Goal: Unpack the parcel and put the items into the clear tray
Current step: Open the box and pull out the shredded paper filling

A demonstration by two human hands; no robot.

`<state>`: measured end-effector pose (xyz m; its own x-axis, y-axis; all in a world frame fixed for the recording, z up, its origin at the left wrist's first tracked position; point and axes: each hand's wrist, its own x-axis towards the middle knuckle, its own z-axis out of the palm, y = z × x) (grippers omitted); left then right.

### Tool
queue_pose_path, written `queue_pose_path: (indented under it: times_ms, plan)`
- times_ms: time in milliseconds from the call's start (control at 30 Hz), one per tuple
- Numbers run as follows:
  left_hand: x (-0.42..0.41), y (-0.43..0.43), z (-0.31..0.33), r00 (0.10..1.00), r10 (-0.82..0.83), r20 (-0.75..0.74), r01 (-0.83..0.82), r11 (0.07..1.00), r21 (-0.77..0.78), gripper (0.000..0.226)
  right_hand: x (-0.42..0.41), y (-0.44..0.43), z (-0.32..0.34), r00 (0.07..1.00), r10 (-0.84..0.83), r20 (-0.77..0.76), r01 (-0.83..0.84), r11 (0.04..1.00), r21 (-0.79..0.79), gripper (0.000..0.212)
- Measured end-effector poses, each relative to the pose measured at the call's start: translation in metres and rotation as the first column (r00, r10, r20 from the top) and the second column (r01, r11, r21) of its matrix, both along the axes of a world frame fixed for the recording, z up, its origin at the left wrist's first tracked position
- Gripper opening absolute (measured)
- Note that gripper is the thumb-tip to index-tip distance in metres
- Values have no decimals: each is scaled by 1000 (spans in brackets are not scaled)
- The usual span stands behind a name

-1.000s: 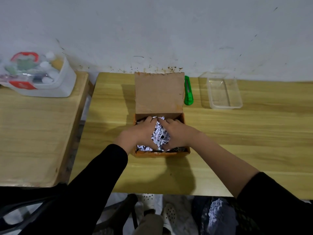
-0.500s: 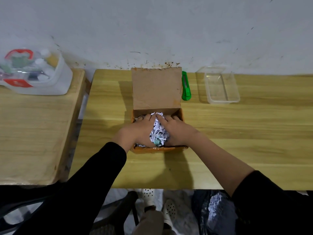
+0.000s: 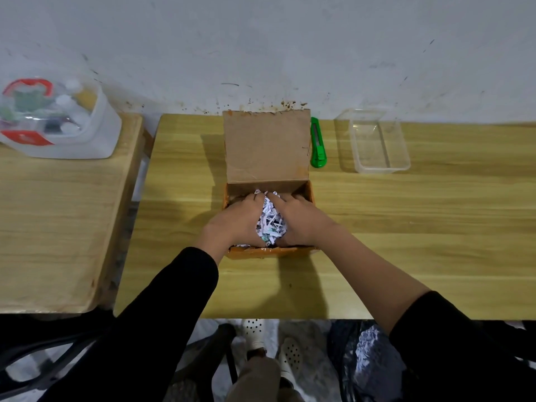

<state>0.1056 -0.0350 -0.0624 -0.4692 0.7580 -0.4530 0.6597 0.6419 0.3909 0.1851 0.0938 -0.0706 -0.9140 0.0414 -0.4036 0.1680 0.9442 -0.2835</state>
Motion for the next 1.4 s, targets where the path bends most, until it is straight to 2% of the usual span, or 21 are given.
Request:
queue_pose_path:
  times_ms: [300,767,1133,1333,1400]
  plan:
    - [7,0,6,997,71,-20,-70,996,59,92,7,-4,7,996,-62,-59,60,997,-37,99]
    - [10,-2,37,996,83,-29,-79,988,134,110,15,-8,32,968,-149,-201,137,988,-70,103]
    - [0,23,94,991,-13,-131,36,985,171,116,16,13,83,930,-226,-290,214,974,-73,109]
    - [18,100,113,987,-128,-95,146,965,217,107,52,82,111,909,-318,-271,315,948,-56,107]
    - [39,140,115,980,-185,-73,197,956,219,110,77,116,116,891,-376,-255,376,925,-49,107]
